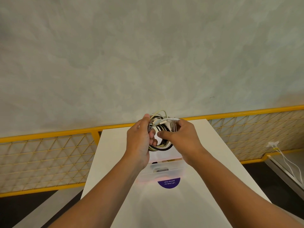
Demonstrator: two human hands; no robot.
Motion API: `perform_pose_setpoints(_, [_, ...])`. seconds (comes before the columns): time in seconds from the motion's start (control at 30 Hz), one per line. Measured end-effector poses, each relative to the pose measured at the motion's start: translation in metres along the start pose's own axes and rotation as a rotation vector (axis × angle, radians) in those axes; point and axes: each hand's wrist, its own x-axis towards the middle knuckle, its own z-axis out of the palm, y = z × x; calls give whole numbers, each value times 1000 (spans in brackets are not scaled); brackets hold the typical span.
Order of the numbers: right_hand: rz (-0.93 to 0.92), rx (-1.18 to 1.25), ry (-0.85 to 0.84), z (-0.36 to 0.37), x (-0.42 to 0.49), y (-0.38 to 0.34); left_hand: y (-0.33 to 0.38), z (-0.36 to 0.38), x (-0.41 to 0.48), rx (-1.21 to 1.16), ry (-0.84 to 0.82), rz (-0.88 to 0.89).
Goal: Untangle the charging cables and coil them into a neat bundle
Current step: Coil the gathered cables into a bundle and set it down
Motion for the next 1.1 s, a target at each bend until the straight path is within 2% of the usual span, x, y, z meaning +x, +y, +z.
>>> perform_pose_setpoints(0.17, [183,184,-16,-2,3,3,1,2,1,6,19,46])
perform_pose_setpoints(0.27, [241,189,-26,-2,4,4,1,2,3,6,37,69])
perform_pose_setpoints(0.37, [278,140,-107,-4,3,0,2,3,4,5,28,82])
perform_pose_setpoints(0.53, [134,23,-146,-5,-3,-5,0,3,3,9,-46,88])
perform_pose_setpoints(0.67, [37,48,-157,1,-6,-1,0,5,1,-16,-55,90])
perform_pose_setpoints(0.83, [10,110,-182,0,-7,0,3,2,2,-9,-26,79])
perform_pose_setpoints(0.97, [-5,42,-157,-1,-8,-2,4,2,1,-38,-43,-7])
perform_pose_setpoints(1.1, [-45,96,-162,0,-8,3,5,3,0,-12,-12,-60])
